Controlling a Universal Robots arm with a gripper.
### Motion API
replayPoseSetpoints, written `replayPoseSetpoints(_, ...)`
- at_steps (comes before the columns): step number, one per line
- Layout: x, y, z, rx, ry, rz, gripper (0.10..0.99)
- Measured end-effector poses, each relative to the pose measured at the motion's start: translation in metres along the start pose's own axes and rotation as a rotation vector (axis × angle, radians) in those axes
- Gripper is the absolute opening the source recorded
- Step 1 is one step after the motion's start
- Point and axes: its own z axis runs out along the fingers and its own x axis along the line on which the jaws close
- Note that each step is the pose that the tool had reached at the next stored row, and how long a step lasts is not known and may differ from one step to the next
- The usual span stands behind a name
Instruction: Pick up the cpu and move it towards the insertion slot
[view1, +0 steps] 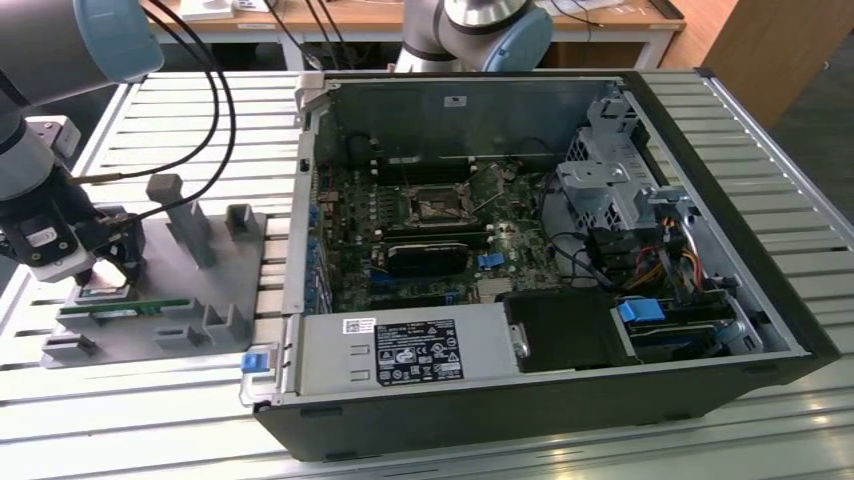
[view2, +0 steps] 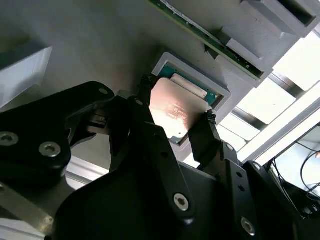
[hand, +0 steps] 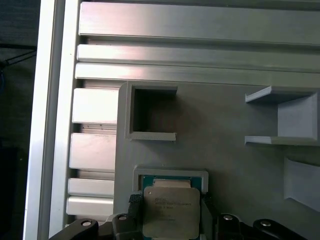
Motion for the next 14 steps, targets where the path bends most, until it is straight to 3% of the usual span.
replayPoseSetpoints(7,0.0,0.0,-0.0001,0.0,-0.0004,0.0,0.545)
replayPoseSetpoints(14,0.0001,0.0004,-0.0087,0.0,0.0,0.0,0.545)
